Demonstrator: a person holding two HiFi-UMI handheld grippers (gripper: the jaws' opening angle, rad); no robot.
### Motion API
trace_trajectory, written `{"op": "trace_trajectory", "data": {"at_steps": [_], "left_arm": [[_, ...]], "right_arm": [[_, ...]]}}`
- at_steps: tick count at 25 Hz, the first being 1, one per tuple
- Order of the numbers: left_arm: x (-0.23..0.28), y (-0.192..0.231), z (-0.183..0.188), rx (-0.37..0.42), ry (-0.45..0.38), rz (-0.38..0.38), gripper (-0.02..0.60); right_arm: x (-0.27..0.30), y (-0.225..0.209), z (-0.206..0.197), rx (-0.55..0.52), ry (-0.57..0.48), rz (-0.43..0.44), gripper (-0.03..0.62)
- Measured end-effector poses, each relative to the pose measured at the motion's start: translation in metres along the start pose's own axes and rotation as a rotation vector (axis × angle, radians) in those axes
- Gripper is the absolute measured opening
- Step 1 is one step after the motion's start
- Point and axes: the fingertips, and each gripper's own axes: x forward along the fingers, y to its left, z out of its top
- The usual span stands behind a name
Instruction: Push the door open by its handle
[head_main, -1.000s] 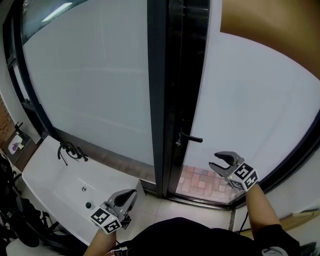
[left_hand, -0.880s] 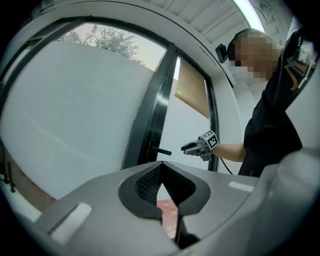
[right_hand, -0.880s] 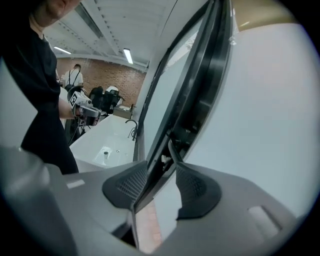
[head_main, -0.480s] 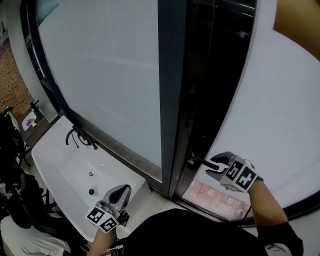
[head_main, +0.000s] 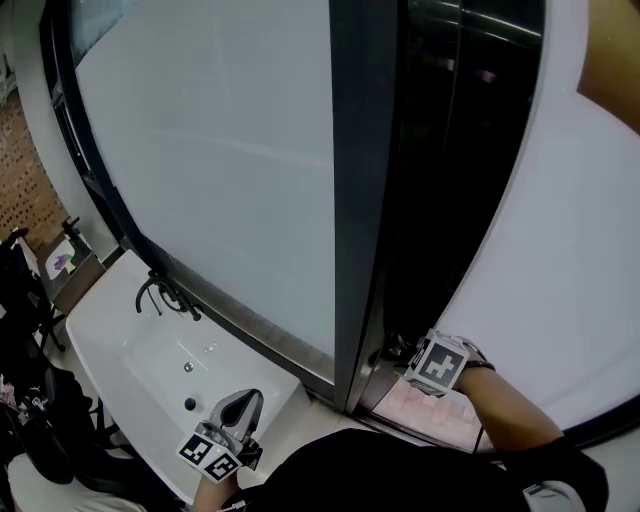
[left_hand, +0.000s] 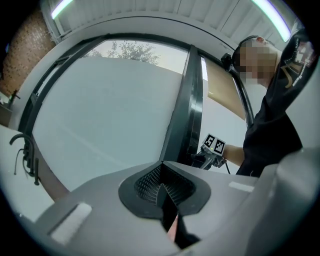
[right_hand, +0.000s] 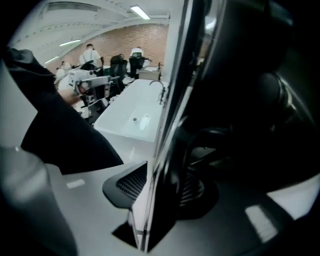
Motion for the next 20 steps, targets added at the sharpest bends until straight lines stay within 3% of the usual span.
{"op": "trace_trajectory", "data": {"at_steps": [8, 14, 20], "left_arm": [[0.000, 0.031, 0.014, 0.013, 0.038, -0.101, -0.002], [0.025, 0.034, 0.017, -0.001, 0.062, -0.185, -0.002], [0.028, 0.038, 0.017, -0.017, 0.069, -0.208, -0.002]], "right_arm": [[0.003, -0.006, 0.001, 0.044, 0.022, -0.081, 0.110], [0.003, -0.013, 0.005, 0.035, -0.039, -0.109, 0.095], [0.000, -0.011, 0.009, 0.060, -0.155, -0.116, 0.094]]}}
